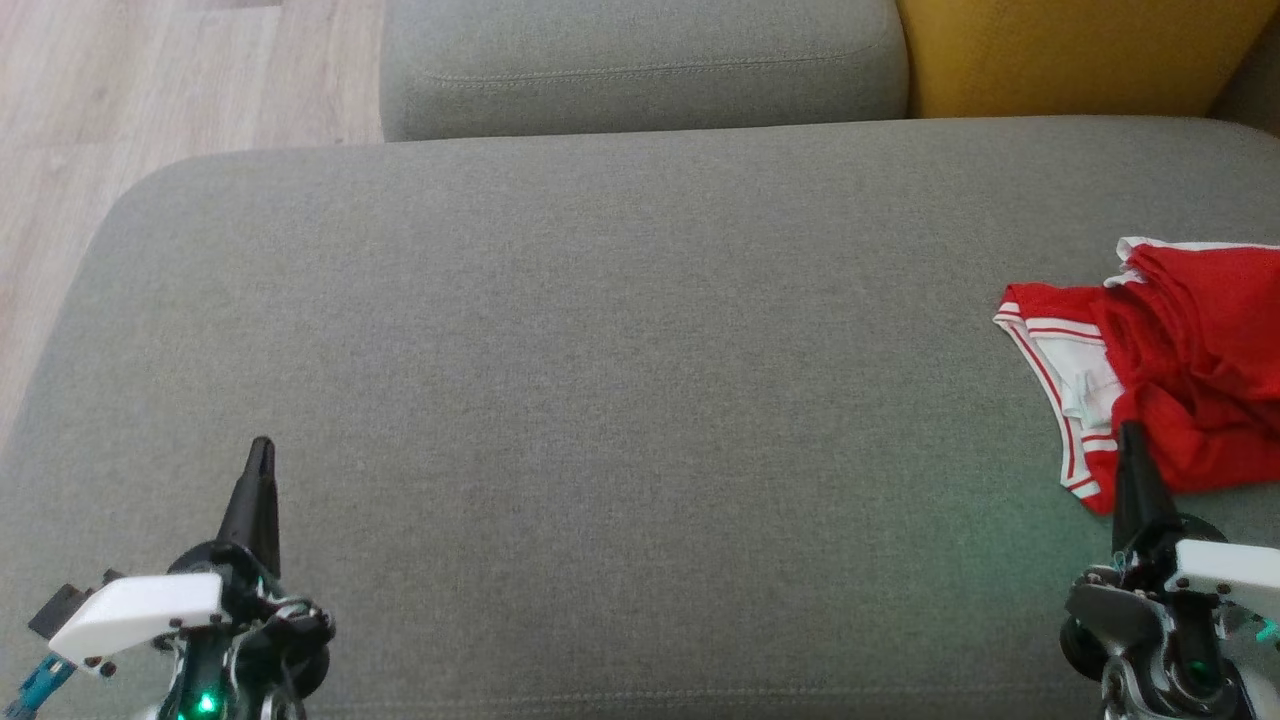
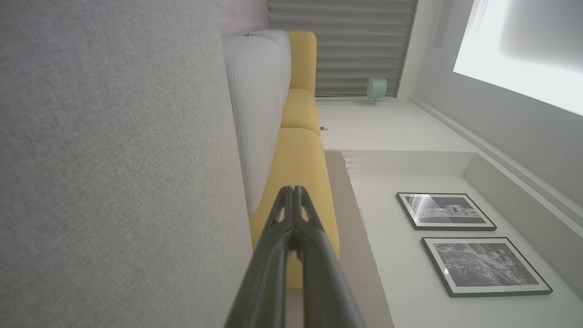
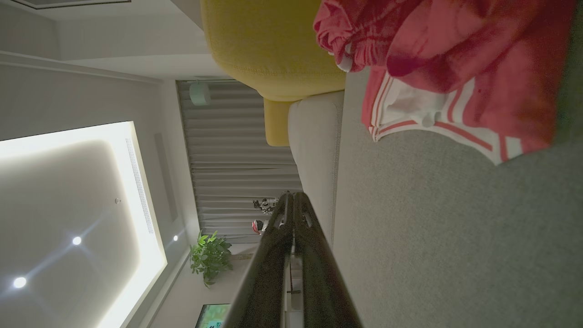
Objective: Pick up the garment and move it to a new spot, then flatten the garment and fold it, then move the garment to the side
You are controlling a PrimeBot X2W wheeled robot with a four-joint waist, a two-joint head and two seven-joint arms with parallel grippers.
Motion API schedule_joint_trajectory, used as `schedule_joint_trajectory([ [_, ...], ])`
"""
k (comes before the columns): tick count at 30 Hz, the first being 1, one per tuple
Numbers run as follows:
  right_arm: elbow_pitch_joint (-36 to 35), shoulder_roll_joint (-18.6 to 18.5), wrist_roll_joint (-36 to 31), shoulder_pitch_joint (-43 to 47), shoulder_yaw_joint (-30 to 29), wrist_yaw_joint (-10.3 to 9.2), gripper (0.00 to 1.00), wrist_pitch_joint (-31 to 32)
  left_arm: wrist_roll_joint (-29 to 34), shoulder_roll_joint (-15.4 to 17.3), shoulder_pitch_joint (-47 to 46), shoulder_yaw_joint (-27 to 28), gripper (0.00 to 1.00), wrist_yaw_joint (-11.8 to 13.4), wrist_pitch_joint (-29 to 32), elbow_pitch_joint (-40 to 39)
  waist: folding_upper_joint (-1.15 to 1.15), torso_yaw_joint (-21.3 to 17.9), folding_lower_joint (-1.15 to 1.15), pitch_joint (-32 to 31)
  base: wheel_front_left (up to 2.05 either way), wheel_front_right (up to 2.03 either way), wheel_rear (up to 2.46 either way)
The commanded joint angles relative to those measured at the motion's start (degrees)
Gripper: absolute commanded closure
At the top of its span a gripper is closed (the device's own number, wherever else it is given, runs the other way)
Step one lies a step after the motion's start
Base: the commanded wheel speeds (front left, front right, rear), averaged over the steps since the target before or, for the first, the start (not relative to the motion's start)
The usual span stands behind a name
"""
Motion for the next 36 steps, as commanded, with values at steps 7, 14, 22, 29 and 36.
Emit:
schedule_joint_trajectory([
  [7,-1.8,-0.34,0.37,-2.98,1.14,-0.04,1.0,0.37,0.29,0.31,-3.31,2.01,1.0,-0.42,0.51,-1.66,0.0,0.0,0.0,0.0,0.0,0.0,0.0],
  [14,-1.8,-0.34,0.37,-2.98,1.13,-0.04,1.0,0.37,0.34,0.27,-3.32,2.07,1.0,-0.42,0.56,-1.66,0.0,0.0,0.0,0.0,0.0,0.0,0.0],
  [22,-1.8,-0.34,0.36,-2.98,1.13,-0.04,1.0,0.37,0.39,0.23,-3.32,2.14,1.0,-0.42,0.61,-1.66,0.0,0.0,0.0,0.0,0.0,0.0,0.0],
  [29,-1.8,-0.34,0.36,-2.98,1.13,-0.04,1.0,0.38,0.43,0.19,-3.32,2.18,1.0,-0.42,0.64,-1.66,0.0,0.0,0.0,0.0,0.0,0.0,0.0],
  [36,-1.8,-0.34,0.36,-2.98,1.13,-0.04,1.0,0.38,0.47,0.17,-3.33,2.22,1.0,-0.42,0.68,-1.66,0.0,0.0,0.0,0.0,0.0,0.0,0.0],
])
